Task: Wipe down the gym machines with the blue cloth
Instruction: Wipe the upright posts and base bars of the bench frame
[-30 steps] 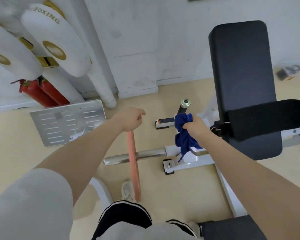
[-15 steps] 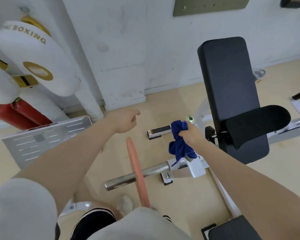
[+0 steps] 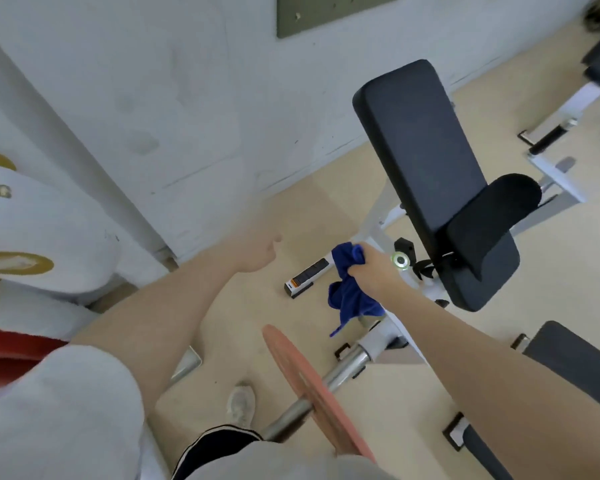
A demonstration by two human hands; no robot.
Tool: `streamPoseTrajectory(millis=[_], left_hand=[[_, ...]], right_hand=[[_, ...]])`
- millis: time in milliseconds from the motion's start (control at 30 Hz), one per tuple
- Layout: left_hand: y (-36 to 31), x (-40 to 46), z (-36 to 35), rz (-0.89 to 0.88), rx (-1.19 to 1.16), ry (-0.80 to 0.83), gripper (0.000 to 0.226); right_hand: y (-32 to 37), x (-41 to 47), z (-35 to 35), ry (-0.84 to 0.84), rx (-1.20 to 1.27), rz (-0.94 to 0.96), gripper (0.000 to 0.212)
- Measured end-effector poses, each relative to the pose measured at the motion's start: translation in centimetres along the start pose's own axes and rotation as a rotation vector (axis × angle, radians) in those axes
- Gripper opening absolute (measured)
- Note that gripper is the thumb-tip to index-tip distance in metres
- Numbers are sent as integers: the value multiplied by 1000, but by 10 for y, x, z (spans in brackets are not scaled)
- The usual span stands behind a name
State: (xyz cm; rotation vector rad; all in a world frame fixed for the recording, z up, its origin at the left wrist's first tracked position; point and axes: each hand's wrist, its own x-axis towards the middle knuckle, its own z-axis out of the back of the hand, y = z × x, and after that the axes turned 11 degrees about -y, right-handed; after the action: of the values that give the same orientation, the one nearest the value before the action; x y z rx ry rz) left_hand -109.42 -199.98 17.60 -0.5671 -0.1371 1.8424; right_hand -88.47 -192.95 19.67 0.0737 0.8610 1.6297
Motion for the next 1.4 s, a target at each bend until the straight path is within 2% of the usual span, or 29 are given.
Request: streamPoseTrajectory(millis=[233,400,500,600,800,967,1133,1300,1400], left_hand=[[-7,39,28,-169,-62,157,53],[-17,56,30,-230,38,134,46],[-10,62,16,-242,-3,89,43],[0,76,5,-248,-54,120,42],[33,156,13,-255,-18,235,42],[49,228,23,-307,110,290,30],[39,287,11,-327,123,289,14],[59,360,-45,-365,77,294,26],[65,408,-77,-357,76,293,33]], right_hand=[[32,-4,5,-102,77,-99,28],[27,-7,2,-143,132,-79,32],[15,1,-17,-159,174,-69,31],[7,16,-34,-226,264,-202,20],[13,78,-55,-291,301,-436,8],[24,126,-74,-361,362,-617,34],[5,175,-91,-329,394,-708,34],[-28,246,-120,-372,515,-761,21],[-49,288,-142,-375,493,-768,22]])
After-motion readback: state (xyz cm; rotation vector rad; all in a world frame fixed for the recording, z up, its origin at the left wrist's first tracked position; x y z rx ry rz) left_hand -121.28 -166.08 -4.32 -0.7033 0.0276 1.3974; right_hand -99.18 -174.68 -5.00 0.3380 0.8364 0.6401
